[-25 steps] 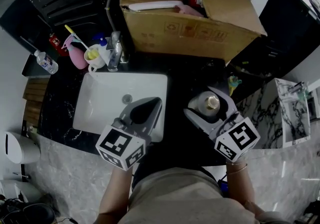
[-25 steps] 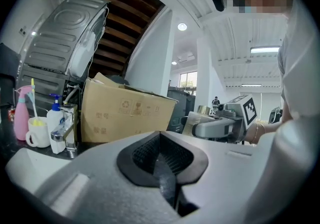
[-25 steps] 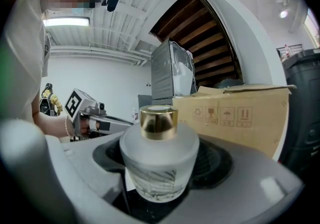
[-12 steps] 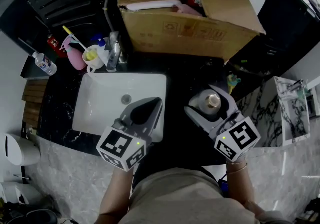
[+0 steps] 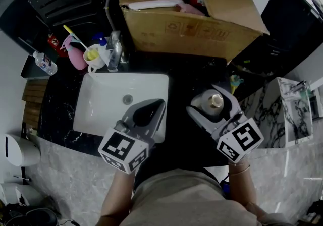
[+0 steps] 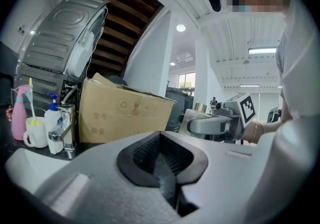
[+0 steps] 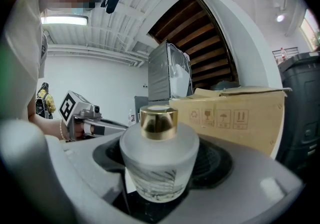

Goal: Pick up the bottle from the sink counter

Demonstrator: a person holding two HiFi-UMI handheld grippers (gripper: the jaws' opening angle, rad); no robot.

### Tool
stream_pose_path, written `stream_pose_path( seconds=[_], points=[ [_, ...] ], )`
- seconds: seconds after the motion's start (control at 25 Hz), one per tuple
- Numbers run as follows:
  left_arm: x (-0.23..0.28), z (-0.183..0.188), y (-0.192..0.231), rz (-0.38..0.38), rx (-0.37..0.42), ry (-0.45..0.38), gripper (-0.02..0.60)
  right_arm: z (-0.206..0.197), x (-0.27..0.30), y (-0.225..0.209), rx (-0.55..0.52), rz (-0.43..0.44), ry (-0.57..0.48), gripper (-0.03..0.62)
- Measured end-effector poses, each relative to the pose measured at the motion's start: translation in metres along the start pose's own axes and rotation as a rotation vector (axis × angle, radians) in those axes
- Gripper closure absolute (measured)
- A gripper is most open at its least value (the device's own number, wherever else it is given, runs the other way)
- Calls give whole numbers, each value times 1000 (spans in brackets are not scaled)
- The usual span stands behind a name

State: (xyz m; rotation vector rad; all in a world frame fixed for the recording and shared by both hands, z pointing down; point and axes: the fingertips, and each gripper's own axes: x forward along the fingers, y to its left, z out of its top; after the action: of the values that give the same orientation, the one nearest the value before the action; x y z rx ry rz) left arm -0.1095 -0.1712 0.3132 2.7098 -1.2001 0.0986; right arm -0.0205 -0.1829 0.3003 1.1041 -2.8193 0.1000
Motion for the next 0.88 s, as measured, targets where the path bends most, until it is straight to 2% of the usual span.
stream_pose_path(
  seconds=[0.52, 0.88],
  points=[
    [0, 0, -4, -19, -25, -3, 577, -3, 1, 8, -27, 31, 28, 259],
    [-3, -2, -3, -2, -22, 1, 577, -6, 3, 12, -21, 44, 24, 259]
  ],
)
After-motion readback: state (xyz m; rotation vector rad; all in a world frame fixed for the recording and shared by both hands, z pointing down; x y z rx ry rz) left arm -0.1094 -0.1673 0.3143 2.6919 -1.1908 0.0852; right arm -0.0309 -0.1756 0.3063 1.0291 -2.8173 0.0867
